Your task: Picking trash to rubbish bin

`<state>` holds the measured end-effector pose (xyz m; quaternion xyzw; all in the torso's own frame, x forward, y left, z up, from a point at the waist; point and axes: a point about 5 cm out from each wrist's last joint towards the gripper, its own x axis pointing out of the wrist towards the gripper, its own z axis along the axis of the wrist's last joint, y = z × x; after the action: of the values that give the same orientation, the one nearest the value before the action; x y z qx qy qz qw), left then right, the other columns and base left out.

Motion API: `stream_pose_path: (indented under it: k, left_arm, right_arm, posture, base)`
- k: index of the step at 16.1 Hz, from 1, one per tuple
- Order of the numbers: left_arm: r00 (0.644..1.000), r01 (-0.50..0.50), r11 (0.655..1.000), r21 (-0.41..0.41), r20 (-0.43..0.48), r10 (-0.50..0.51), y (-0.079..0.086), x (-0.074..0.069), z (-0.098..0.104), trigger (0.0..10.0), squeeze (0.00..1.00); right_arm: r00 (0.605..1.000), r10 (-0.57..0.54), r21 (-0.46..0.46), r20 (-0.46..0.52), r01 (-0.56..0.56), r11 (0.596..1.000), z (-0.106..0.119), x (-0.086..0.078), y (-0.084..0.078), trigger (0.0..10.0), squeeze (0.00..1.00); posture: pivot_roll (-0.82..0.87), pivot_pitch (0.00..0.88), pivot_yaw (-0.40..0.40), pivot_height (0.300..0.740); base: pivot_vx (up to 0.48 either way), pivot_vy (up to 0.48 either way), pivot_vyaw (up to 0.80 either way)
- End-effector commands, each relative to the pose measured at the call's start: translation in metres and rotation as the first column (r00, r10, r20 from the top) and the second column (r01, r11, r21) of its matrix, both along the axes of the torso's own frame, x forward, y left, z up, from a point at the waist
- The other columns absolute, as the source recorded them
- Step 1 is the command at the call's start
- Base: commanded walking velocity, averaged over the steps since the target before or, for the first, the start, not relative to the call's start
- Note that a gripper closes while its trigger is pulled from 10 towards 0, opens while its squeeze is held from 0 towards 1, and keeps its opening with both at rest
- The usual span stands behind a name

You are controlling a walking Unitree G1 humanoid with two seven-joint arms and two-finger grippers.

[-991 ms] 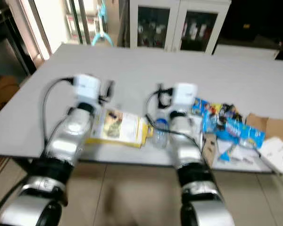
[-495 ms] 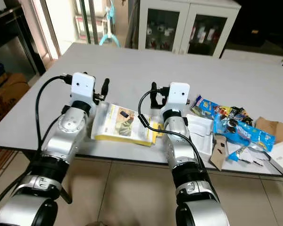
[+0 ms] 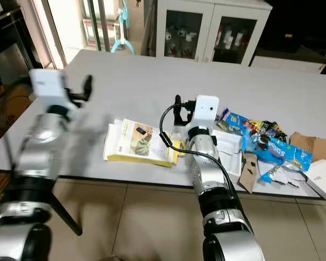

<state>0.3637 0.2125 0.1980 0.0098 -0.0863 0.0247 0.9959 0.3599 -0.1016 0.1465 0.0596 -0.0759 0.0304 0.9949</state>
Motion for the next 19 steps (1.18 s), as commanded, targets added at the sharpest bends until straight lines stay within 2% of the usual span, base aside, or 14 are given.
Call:
stream_pose_path:
  k: [1, 3, 5, 6, 7, 8, 10, 11, 12, 14, 15, 17, 19]
  left_arm:
    - [0.999, -0.018, 0.999, -0.028, -0.037, 0.017, 0.010, -0.004, -0.008, 10.0, 1.00]
    - [0.998, 0.006, 0.992, -0.129, -0.062, -0.014, 0.016, -0.009, -0.014, 10.0, 1.00]
    - [0.994, 0.031, 0.983, -0.180, -0.094, -0.048, 0.014, -0.011, -0.020, 10.0, 1.00]
    - [0.990, 0.067, 0.972, -0.224, -0.103, -0.092, 0.011, -0.012, -0.024, 10.0, 1.00]
    - [0.985, 0.112, 0.966, -0.232, -0.105, -0.140, 0.007, -0.013, -0.025, 10.0, 1.00]
    - [0.973, 0.175, 0.962, -0.210, -0.111, -0.201, 0.000, -0.015, -0.027, 10.0, 0.03]
    - [0.966, 0.204, 0.958, -0.201, -0.119, -0.231, -0.003, -0.016, -0.027, 10.0, 0.00]
    - [0.959, 0.227, 0.955, -0.190, -0.128, -0.253, -0.005, -0.016, -0.028, 10.0, 0.00]
    - [0.955, 0.237, 0.956, -0.174, -0.137, -0.262, -0.005, -0.017, -0.029, 10.0, 0.00]
    - [0.945, 0.263, 0.951, -0.164, -0.154, -0.288, -0.004, -0.021, -0.031, 10.0, 0.00]
    - [0.942, 0.270, 0.949, -0.162, -0.159, -0.295, -0.002, -0.023, -0.032, 10.0, 0.00]
    - [0.942, 0.268, 0.952, -0.147, -0.166, -0.291, 0.001, -0.024, -0.032, 10.0, 0.00]
    - [0.939, 0.283, 0.948, -0.145, -0.161, -0.304, 0.000, -0.025, -0.029, 10.0, 0.00]
  right_arm:
    - [1.000, -0.007, 0.002, -0.010, 0.007, 1.000, -0.002, 0.000, -0.004, 10.0, 0.00]
    - [1.000, 0.006, -0.002, -0.012, -0.006, 1.000, -0.002, 0.000, -0.001, 10.0, 0.00]
    - [1.000, 0.010, -0.005, -0.012, -0.010, 1.000, -0.002, 0.000, -0.001, 10.0, 0.00]
    - [1.000, 0.009, -0.007, -0.012, -0.010, 1.000, -0.002, 0.000, -0.002, 10.0, 0.00]
    - [1.000, 0.010, -0.008, -0.013, -0.010, 1.000, -0.002, 0.000, -0.003, 10.0, 0.00]
    - [1.000, 0.013, -0.009, -0.016, -0.013, 1.000, -0.002, 0.000, -0.004, 10.0, 0.00]
    - [0.999, 0.046, -0.005, -0.029, -0.046, 0.999, -0.003, 0.000, -0.003, 10.0, 0.00]
    - [0.992, 0.110, 0.050, -0.055, -0.108, 0.993, -0.006, -0.001, 0.001, 10.0, 0.00]
    - [0.985, 0.164, 0.054, -0.061, -0.161, 0.985, -0.007, -0.002, 0.004, 10.0, 0.00]
    - [0.934, 0.350, 0.155, -0.069, -0.337, 0.929, -0.006, -0.009, 0.014, 10.0, 0.00]
    - [0.901, 0.430, 0.177, -0.065, -0.414, 0.893, -0.005, -0.013, 0.016, 10.0, 0.00]
    - [0.833, 0.548, 0.164, -0.068, -0.533, 0.830, -0.005, -0.021, 0.019, 10.0, 0.00]
    - [0.801, 0.593, 0.144, -0.083, -0.579, 0.803, -0.007, -0.026, 0.018, 10.0, 0.00]
  posture:
    - [0.06, 0.026, -0.061, 0.740]
    - [0.06, 0.028, -0.068, 0.740]
    - [0.05, 0.029, -0.069, 0.740]
    - [0.05, 0.028, -0.069, 0.740]
    - [0.05, 0.028, -0.069, 0.740]
    - [0.05, 0.029, -0.068, 0.740]
    - [0.04, 0.030, -0.070, 0.740]
    - [0.04, 0.030, -0.071, 0.740]
    - [0.04, 0.031, -0.071, 0.740]
    - [0.04, 0.032, -0.071, 0.740]
    - [0.04, 0.032, -0.072, 0.740]
    - [0.04, 0.031, -0.074, 0.740]
    - [0.04, 0.032, -0.077, 0.740]
  base:
    - [0.000, 0.000, 0.00]
    - [0.000, 0.000, 0.00]
    - [0.000, 0.000, 0.00]
    - [0.000, 0.000, 0.00]
    - [0.000, 0.000, 0.00]
    - [0.000, 0.000, 0.00]
    - [0.000, 0.000, 0.00]
    - [0.000, 0.000, 0.00]
    - [0.000, 0.000, 0.00]
    - [0.000, 0.000, 0.00]
    - [0.000, 0.000, 0.00]
    - [0.000, 0.000, 0.00]
    - [0.000, 0.000, 0.00]
